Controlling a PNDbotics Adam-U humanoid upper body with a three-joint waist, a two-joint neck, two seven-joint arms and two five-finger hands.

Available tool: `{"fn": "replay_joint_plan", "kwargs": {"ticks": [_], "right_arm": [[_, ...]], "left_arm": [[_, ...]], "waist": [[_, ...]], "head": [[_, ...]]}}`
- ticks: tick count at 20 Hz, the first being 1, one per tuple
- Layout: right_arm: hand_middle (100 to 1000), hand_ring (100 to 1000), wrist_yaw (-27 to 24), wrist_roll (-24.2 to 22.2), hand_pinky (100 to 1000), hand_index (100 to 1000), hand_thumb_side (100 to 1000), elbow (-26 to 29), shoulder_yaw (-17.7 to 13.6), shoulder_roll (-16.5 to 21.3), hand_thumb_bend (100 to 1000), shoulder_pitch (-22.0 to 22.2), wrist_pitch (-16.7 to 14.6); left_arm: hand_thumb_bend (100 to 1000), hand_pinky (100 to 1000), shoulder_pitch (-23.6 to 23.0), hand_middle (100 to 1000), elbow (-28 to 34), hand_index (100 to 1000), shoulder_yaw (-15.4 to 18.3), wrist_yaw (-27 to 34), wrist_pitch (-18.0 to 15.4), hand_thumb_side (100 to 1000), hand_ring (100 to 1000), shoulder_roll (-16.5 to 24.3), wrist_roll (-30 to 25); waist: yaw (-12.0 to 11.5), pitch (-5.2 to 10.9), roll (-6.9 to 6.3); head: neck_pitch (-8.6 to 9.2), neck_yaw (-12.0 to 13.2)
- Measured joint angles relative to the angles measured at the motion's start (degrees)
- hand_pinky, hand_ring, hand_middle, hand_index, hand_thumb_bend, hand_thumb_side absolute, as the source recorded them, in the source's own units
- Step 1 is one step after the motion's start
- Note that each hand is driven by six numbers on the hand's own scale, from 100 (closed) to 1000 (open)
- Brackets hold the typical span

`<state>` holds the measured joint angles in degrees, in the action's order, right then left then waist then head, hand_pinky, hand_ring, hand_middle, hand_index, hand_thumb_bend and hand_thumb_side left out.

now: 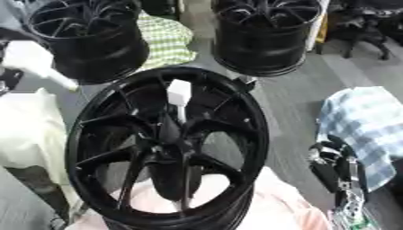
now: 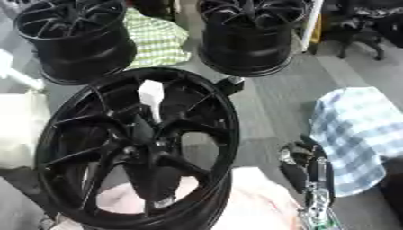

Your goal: Pull the pin out of the wheel hub.

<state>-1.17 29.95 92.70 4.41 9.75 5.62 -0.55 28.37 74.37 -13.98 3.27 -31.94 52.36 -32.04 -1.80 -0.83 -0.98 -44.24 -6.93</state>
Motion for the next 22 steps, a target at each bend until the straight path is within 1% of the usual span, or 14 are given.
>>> {"fn": "replay_joint_plan", "kwargs": {"ticks": [3, 5, 7, 8, 10, 13, 17, 19, 20, 22], "right_arm": [[708, 655, 0.0, 0.1, 720, 823, 176, 0.0, -0.2, 0.0, 100, 0.0, 0.1], [708, 655, 0.0, 0.2, 720, 823, 176, 0.0, -0.2, 0.0, 100, 0.0, 0.2], [708, 655, 0.0, 0.3, 720, 823, 176, 0.0, -0.2, -0.1, 100, 0.0, 0.1], [708, 655, 0.0, 0.4, 720, 823, 176, 0.0, -0.3, -0.2, 100, 0.0, 0.1], [708, 655, 0.0, 0.5, 720, 823, 176, 0.0, -0.4, -0.4, 100, 0.0, 0.2], [708, 655, 0.0, 0.6, 720, 823, 176, 0.0, -0.5, -0.5, 100, 0.0, 0.2], [709, 655, 0.0, 0.6, 720, 823, 176, 0.0, -0.5, -0.9, 100, 0.0, 0.2], [708, 655, 0.0, 0.6, 720, 823, 176, 0.0, -0.5, -1.0, 100, 0.0, 0.2], [708, 655, 0.0, 0.6, 720, 823, 175, 0.0, -0.5, -1.1, 100, 0.0, 0.2], [709, 655, 0.0, 0.6, 720, 823, 175, 0.0, -0.5, -1.4, 100, 0.0, 0.2]], "left_arm": [[100, 479, -4.5, 689, -3.4, 900, 3.3, -8.2, 0.0, 733, 100, -1.4, 0.0], [100, 478, -7.0, 697, -6.2, 908, 6.0, -13.0, 0.0, 784, 100, -3.3, 0.0], [100, 464, -9.1, 678, -8.6, 898, 9.5, -15.9, 0.0, 788, 100, -5.6, 0.0], [100, 458, -10.0, 665, -9.5, 887, 11.3, -16.6, 0.0, 773, 100, -6.8, 0.0], [100, 451, -11.9, 633, -10.7, 856, 14.7, -16.6, 0.0, 749, 100, -9.2, 0.0], [100, 442, -14.6, 598, -10.9, 828, 18.8, -14.2, 0.0, 760, 100, -12.8, 0.0], [100, 436, -18.0, 572, -8.7, 810, 22.3, -9.4, 0.0, 791, 100, -18.6, 0.0], [100, 436, -19.1, 548, -7.0, 794, 24.0, -7.6, 0.2, 826, 100, -22.2, -0.2], [100, 436, -19.6, 542, -6.1, 790, 24.9, -6.7, 0.7, 836, 100, -24.0, -0.7], [100, 435, -20.1, 533, -3.6, 781, 26.5, -5.3, 3.0, 864, 100, -27.8, -3.0]], "waist": [[-0.4, -0.08, 0.15], [-0.6, -0.14, 0.41], [-0.8, -0.20, 0.72], [-0.9, -0.22, 0.81], [-1.1, -0.25, 0.83], [-1.3, -0.30, 1.09], [-1.6, -0.48, 1.41], [-1.8, -0.56, 1.61], [-1.8, -0.56, 1.73], [-2.0, -0.56, 1.90]], "head": [[0.00, -0.4], [0.00, -0.7], [0.00, -0.9], [0.00, -1.1], [0.00, -1.3], [0.00, -1.5], [0.00, -1.7], [0.00, -1.8], [0.00, -1.8], [0.00, -1.8]]}}
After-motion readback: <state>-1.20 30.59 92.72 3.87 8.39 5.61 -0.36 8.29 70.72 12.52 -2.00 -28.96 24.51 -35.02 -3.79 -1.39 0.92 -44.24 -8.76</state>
